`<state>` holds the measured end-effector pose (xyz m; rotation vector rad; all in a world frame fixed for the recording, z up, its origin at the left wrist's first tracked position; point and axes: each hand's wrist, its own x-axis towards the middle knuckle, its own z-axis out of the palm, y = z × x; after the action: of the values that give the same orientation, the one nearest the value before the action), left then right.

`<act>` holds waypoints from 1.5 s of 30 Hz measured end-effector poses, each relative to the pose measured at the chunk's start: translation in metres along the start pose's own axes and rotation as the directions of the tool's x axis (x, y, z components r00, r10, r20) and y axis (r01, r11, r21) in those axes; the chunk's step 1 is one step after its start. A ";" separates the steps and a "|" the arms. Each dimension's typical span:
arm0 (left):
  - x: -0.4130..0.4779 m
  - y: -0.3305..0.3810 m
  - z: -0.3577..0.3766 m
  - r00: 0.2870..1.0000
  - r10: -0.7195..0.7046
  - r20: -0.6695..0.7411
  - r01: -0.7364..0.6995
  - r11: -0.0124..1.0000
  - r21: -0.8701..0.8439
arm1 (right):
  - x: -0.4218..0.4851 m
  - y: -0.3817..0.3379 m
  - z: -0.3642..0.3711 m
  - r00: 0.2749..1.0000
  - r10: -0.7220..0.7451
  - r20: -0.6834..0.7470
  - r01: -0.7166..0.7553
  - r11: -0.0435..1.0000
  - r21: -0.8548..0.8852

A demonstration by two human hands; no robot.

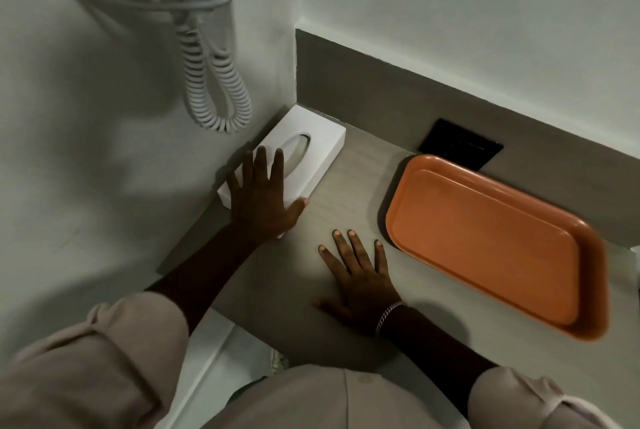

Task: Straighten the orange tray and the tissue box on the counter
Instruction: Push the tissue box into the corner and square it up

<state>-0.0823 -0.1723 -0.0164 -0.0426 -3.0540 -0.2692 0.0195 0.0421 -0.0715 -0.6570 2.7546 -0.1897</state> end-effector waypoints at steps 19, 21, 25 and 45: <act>-0.061 -0.043 0.038 0.943 0.319 -0.093 -0.320 0.947 0.010 | 0.099 -0.002 -0.063 0.961 -0.253 -0.115 0.222 0.947 -0.231; -0.055 -0.043 0.039 0.941 0.325 -0.090 -0.326 0.945 0.011 | 0.105 0.002 -0.064 0.960 -0.255 -0.113 0.226 0.950 -0.217; -0.040 -0.042 0.037 0.942 0.331 -0.064 -0.331 0.944 0.008 | 0.118 0.008 -0.068 0.964 -0.244 -0.104 0.220 0.955 -0.198; 0.004 -0.040 0.040 0.938 0.343 -0.045 -0.345 0.938 -0.038 | 0.163 0.036 -0.084 0.964 -0.254 -0.073 0.242 0.959 -0.145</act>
<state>-0.0904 -0.2045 -0.0627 -0.5613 -2.9303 -0.3080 -0.1612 0.0043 -0.0417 -1.0566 2.7815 -0.0894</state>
